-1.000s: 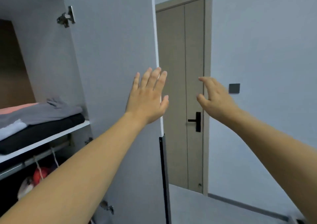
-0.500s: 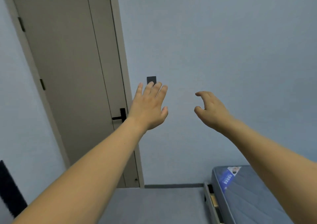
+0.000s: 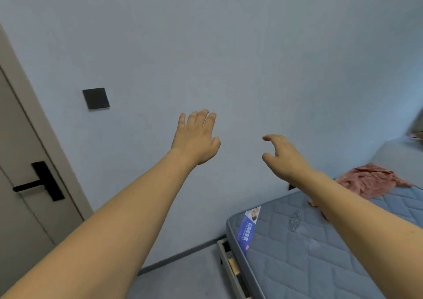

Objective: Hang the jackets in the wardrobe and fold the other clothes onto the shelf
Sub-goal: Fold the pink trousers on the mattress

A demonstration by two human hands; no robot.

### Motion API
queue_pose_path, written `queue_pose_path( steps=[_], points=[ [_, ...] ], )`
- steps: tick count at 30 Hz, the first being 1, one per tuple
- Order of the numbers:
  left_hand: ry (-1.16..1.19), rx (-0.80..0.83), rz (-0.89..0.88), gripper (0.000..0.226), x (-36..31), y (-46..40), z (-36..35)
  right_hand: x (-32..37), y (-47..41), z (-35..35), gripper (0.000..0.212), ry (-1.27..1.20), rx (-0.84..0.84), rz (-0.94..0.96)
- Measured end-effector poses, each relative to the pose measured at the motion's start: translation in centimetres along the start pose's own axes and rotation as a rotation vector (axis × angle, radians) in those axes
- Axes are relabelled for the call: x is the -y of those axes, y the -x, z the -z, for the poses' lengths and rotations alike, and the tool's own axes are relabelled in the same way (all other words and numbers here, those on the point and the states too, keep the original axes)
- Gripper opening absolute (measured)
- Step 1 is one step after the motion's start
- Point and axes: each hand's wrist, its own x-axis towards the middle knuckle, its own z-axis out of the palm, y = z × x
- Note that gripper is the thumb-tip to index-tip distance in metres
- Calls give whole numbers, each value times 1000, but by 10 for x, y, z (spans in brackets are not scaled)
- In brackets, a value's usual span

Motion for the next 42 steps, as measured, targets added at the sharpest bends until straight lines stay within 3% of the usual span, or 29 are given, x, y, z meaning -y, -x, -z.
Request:
queue_pose_path(
  steps=[9,25,31,35,42],
  points=[
    [148,171,-261,64,-126,-129,-127,-167,-44,37,52,34,-65,-353],
    [217,261,-553,63,-250,-340,-287,-370,-165,15,51,-8,-199,-662],
    [258,392,-712,64,-306,-427,-411,-463,-232,-36,51,5,-261,-830],
    [274,483,-792,64,-355,-466,-512,-547,-267,-88,52,31,-215,-930],
    [433,677,-811,65,-478,-444,-721,-740,-249,-205,61,235,-110,-978]
  ],
)
